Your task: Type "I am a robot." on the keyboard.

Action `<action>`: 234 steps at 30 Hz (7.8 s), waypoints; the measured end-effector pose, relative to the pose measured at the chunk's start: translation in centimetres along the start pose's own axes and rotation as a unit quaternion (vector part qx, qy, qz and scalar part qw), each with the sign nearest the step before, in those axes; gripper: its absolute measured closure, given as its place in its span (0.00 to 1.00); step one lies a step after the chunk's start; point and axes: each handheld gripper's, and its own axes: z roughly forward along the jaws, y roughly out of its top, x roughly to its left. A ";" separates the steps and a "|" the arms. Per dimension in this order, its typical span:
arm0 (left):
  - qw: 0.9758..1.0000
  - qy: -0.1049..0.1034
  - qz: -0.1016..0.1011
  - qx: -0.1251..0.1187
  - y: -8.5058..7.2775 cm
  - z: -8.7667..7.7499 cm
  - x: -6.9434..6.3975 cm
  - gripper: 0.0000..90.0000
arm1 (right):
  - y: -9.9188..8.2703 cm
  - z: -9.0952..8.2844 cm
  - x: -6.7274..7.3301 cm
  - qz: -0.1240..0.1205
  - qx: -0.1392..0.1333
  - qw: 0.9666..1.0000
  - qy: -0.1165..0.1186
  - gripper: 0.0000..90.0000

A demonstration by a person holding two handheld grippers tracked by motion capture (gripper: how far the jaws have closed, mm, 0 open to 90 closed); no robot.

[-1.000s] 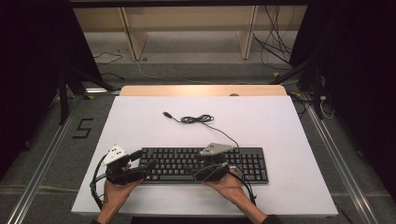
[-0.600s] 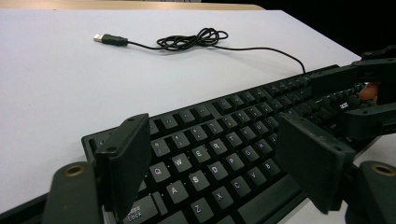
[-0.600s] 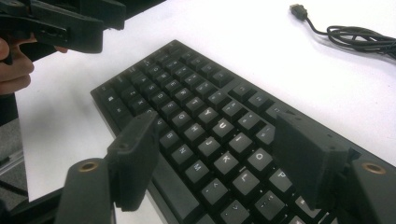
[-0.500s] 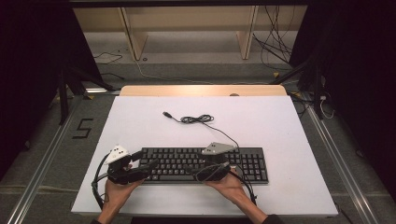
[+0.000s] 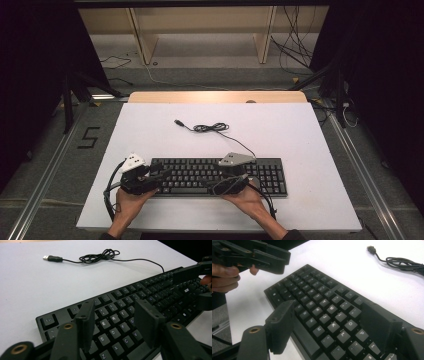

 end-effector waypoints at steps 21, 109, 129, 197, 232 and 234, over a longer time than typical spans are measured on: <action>0.997 -0.019 0.034 0.073 1.1 4.2 -0.5 0.99 | 0.0 -0.7 0.1 0.000 -0.011 1.000 -0.001 0.30; 0.999 -0.045 0.012 -0.025 -0.5 -1.2 -0.5 0.29 | 0.8 1.8 -1.9 -0.012 0.047 0.998 -0.034 1.00; 0.999 -0.041 0.015 -0.025 -0.6 -1.3 -0.6 0.28 | 0.4 3.8 -2.0 -0.022 0.093 0.994 -0.058 1.00; 0.999 -0.030 0.015 -0.031 -0.6 -1.6 -0.2 0.27 | 1.8 2.5 -0.1 -0.008 0.016 1.000 0.002 0.36; 0.999 -0.017 0.008 -0.035 -0.6 -1.8 0.1 0.28 | 1.4 5.2 1.8 -0.036 0.068 0.997 0.028 1.00; 0.999 -0.017 0.008 -0.034 -0.6 -1.7 0.1 0.28 | 1.3 5.5 1.9 -0.036 0.074 0.996 0.028 1.00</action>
